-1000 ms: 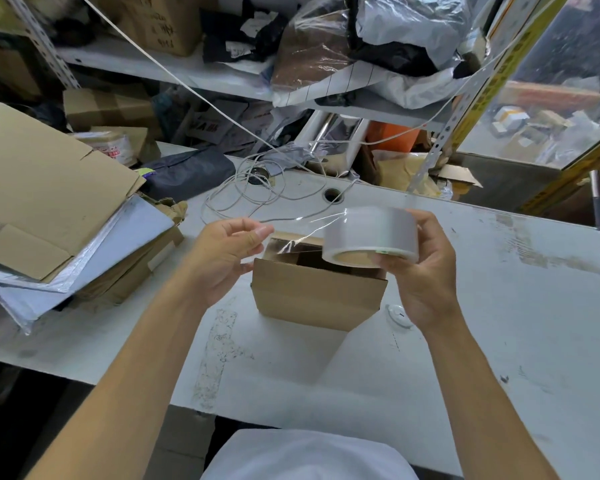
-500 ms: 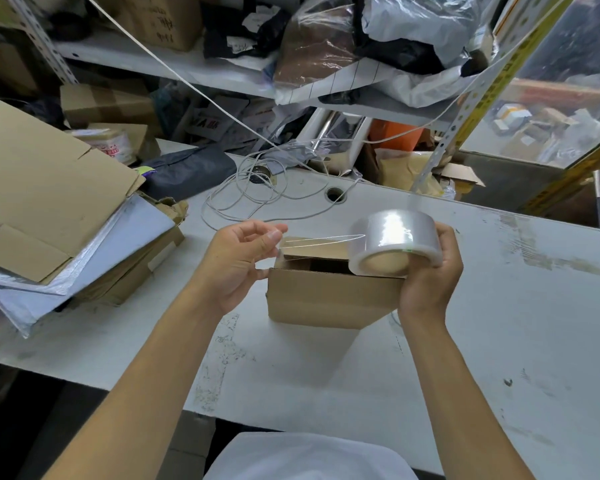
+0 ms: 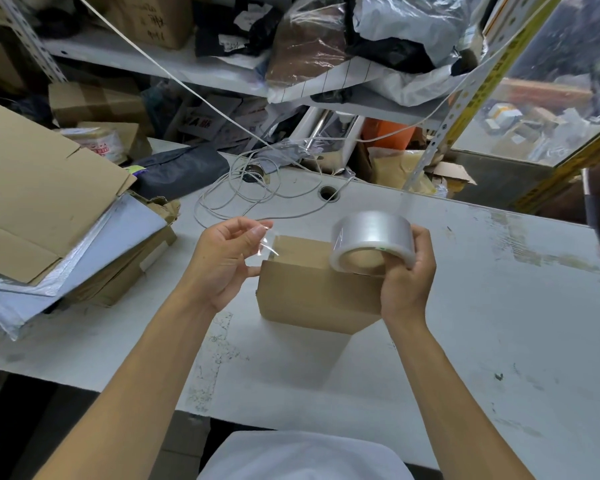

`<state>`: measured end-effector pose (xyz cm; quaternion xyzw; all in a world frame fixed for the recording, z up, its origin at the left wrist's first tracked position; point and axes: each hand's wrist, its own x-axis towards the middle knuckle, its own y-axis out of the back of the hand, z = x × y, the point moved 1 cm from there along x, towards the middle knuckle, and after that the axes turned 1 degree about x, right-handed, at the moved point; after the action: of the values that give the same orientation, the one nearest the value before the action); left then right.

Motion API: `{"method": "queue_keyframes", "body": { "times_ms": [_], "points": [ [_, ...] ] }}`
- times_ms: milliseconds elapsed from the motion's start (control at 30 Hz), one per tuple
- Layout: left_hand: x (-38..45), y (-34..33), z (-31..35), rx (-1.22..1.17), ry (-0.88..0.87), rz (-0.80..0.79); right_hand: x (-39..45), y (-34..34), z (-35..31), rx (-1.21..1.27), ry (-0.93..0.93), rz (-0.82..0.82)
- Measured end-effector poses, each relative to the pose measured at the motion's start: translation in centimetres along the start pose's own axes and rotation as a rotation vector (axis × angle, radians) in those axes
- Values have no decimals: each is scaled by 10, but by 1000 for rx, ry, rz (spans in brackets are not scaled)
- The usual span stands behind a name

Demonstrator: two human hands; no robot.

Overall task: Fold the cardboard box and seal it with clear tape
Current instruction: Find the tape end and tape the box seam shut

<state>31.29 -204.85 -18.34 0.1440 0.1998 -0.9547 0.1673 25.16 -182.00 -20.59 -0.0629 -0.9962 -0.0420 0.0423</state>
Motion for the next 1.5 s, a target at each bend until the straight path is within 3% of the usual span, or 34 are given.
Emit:
{"method": "queue_keyframes", "body": {
  "times_ms": [167, 467, 700, 967, 1300, 1500],
  "points": [
    [4, 9, 1, 10, 21, -49, -1, 1, -1, 111, -16, -16],
    [3, 8, -1, 42, 11, -34, -5, -4, 2, 184, -72, 183],
    [4, 3, 0, 46, -8, -28, -7, 0, 7, 148, -65, 147],
    [5, 14, -2, -68, -3, -79, -8, -1, 11, -70, 27, 41],
    [8, 33, -8, -140, 53, -105, -9, -8, 11, -7, 7, 13],
    [6, 28, -4, -18, 43, -74, -8, -10, 6, 90, 1, 17]
  ]
}}
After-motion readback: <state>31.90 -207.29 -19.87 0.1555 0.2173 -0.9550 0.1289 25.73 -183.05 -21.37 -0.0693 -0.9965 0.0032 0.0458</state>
